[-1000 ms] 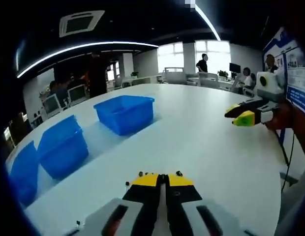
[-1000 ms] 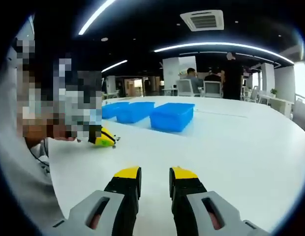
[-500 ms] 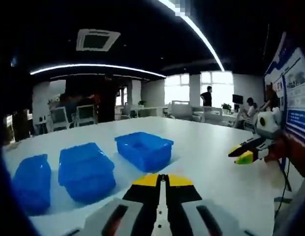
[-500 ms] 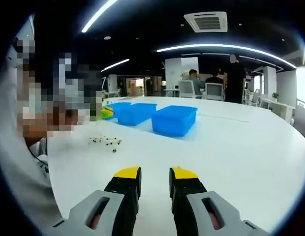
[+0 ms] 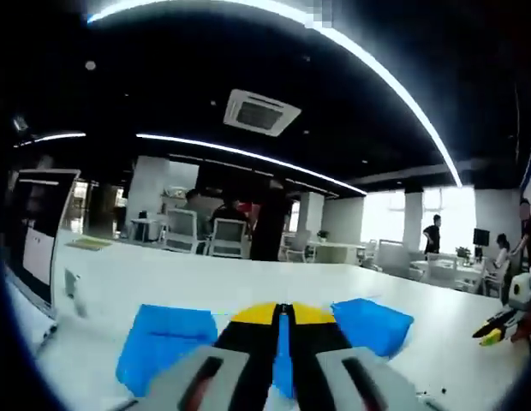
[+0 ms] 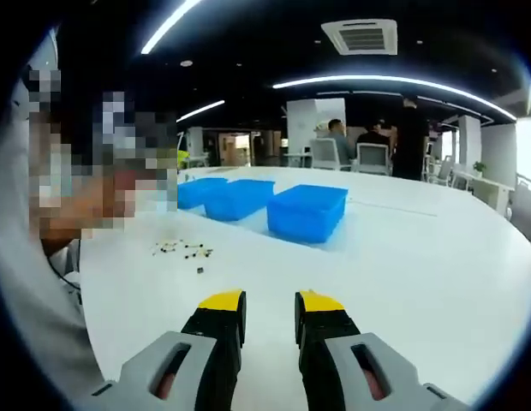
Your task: Pick up the resistors one by one and place each resistor into its matching bin, sorting the parts by color and model until every resistor is separated into the correct bin for its type
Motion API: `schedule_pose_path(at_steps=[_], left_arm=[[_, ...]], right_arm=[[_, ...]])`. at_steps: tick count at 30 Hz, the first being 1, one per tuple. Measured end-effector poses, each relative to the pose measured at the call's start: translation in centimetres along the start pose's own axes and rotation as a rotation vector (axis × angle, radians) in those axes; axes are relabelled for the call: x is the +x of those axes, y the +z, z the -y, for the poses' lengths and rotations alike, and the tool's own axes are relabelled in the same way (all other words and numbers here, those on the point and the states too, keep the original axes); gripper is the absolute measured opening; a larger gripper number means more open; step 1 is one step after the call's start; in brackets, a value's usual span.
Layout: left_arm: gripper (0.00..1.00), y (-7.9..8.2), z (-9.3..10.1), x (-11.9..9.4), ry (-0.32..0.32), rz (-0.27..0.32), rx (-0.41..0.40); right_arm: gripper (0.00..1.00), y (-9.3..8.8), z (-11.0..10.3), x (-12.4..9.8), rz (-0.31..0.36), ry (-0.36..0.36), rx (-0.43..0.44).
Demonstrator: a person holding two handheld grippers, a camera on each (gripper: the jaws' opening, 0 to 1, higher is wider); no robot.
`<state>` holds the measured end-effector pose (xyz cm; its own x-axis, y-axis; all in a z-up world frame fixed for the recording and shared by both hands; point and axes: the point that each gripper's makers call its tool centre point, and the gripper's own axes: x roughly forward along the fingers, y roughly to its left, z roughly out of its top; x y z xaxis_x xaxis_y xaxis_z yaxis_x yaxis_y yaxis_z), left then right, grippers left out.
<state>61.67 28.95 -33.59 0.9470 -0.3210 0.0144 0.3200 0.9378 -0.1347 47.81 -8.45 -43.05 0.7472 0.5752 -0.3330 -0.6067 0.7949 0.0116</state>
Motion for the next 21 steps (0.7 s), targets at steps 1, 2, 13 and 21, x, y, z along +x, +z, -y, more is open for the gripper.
schedule_pose_path(at_steps=[1,2,13,21], left_arm=[[0.08,-0.1,-1.0,0.1,0.020,-0.003,0.006],[0.08,-0.2,-2.0,0.1,0.041,-0.006,0.013],[0.08,-2.4,-6.9,0.0,0.151,-0.058,-0.006],[0.18,-3.6,-7.7,-0.2,0.185,-0.101,-0.046]], right_arm=[[0.25,0.2,-0.1,0.2,0.000,0.004,-0.006],[0.25,0.4,-0.2,0.3,0.001,0.009,-0.012],[0.25,0.8,-1.4,1.2,-0.008,0.040,-0.041],[0.25,0.5,-1.1,0.7,-0.009,0.026,-0.038]])
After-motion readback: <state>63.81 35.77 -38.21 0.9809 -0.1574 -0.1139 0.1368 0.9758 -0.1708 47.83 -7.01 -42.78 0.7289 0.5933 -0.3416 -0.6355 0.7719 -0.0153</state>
